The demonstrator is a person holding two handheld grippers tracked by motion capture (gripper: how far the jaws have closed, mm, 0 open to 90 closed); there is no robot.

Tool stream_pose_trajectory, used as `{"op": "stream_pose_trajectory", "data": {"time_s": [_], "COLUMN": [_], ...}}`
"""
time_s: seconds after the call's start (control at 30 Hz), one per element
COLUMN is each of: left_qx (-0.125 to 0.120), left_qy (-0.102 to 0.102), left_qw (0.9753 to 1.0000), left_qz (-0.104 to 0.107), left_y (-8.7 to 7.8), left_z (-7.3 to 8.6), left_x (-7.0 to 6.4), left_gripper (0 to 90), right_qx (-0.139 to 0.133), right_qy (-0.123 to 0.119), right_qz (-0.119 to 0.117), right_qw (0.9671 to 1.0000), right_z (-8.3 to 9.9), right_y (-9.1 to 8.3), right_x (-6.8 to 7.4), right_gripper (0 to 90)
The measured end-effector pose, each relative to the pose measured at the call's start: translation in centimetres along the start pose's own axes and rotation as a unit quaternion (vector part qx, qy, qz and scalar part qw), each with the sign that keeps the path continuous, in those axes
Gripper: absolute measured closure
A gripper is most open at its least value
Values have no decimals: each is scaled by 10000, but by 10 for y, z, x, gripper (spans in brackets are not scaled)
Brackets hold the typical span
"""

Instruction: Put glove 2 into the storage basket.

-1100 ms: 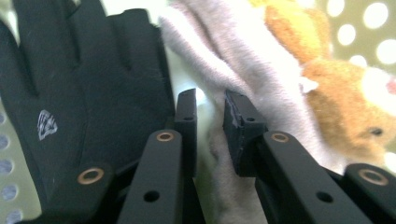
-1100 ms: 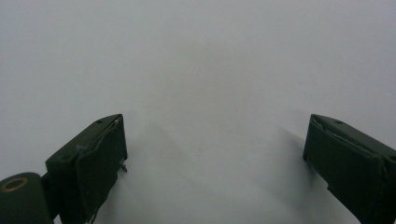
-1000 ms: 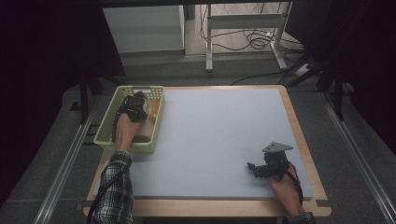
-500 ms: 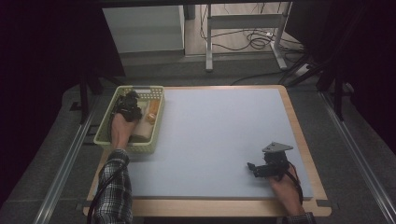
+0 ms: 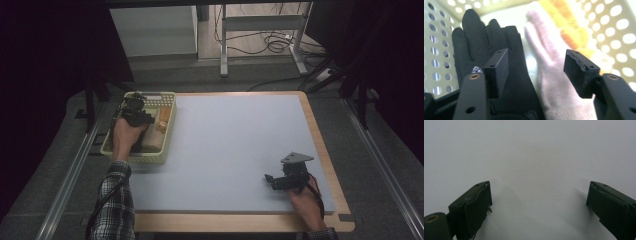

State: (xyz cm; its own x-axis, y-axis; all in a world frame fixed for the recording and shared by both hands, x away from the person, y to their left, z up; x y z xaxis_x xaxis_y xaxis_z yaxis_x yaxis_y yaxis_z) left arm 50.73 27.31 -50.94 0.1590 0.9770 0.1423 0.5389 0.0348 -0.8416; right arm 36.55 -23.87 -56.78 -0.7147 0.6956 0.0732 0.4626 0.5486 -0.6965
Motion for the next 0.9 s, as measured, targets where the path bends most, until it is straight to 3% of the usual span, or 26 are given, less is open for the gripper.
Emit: {"op": "stream_pose_trajectory", "data": {"time_s": [0.3, 0.47, 0.9], "left_qx": [-159, -285, -521], "left_qy": [-120, -288, -293], "left_qw": [9998, 9990, 9970], "left_qz": [-59, 169, 502], "left_y": [-15, -21, -35], "left_z": [-1, 1, 14], "left_x": [11, 15, 18], "left_gripper": [263, 172, 53], "right_qx": [-1, 0, 0], "right_qy": [-1, -2, -2], "right_qz": [0, 1, 2], "right_qw": [10000, 10000, 10000], "right_z": [0, 0, 0], "right_y": [0, 0, 0], "right_x": [0, 0, 0], "right_gripper": [59, 59, 59]}}
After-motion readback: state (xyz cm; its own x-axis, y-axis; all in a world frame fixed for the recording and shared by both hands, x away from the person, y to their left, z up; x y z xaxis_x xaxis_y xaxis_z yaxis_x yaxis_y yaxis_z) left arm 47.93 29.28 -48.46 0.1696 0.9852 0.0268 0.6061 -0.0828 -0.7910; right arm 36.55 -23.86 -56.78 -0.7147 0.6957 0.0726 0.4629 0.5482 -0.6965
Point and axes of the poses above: each handheld gripper's, and its own axes: y roughly forward along the jaws, z roughly out of its underside, x roughly to its left, the point moved 5 cm from there along y, roughly forward along the jaws, and after that the axes turned 10 degrees about -z, right-handed, at the moved point
